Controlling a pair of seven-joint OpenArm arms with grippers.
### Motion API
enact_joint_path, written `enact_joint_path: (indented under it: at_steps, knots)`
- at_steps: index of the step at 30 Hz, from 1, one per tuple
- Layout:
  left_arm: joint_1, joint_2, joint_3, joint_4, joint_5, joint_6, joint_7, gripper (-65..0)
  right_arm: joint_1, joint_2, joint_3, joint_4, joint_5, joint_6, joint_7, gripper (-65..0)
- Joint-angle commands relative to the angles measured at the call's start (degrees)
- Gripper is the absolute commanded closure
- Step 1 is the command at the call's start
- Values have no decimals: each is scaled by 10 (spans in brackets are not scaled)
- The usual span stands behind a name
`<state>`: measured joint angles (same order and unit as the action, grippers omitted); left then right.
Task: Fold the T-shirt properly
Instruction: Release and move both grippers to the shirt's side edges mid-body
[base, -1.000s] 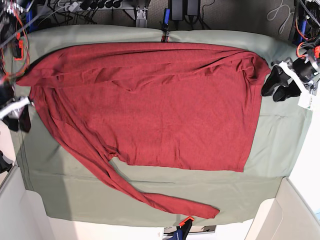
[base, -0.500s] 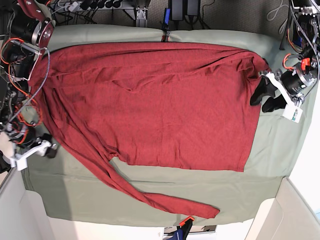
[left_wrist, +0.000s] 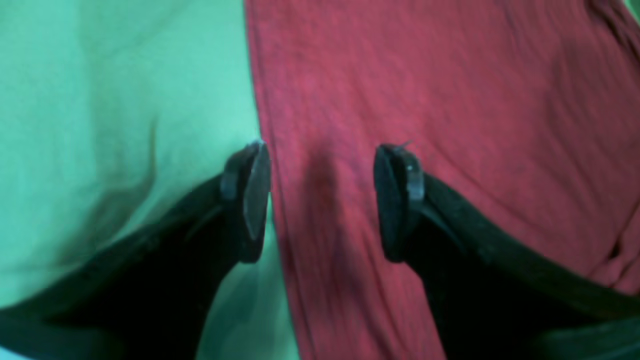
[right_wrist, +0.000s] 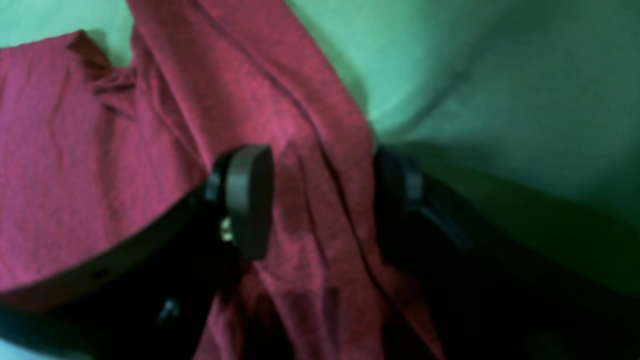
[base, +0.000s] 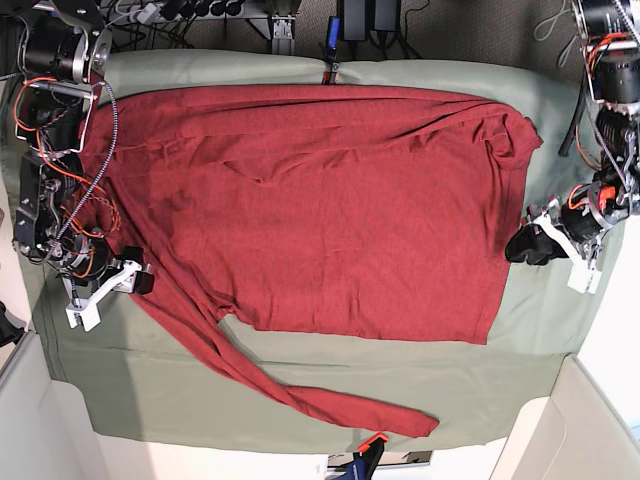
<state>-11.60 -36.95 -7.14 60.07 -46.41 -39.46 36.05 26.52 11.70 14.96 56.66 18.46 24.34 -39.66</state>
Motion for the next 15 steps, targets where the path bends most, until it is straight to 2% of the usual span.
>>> enact_joint_path:
  at_steps: [1, 3, 6, 9, 12, 15]
  knots:
    - [-33, -11, 5, -8, 5, -5, -29, -357, 15, 5, 1, 11, 6, 3, 4, -325]
    - [-71, -6, 26, -44, 47, -5, -59, -357, 15, 5, 1, 11, 6, 3, 4, -325]
    - [-126, 5, 67, -106, 108, 44, -98, -357, 12, 7, 1, 11, 6, 4, 2, -325]
    - [-179, 22, 107, -187, 156, 63, -136, -357, 12, 5, 1, 11, 6, 3, 0, -325]
    - [-222, 40, 134, -263, 176, 88, -173, -357, 12, 5, 1, 11, 11, 3, -1, -325]
    - [-249, 54, 138, -306, 182, 91, -189, -357, 12, 5, 1, 11, 10, 4, -6, -325]
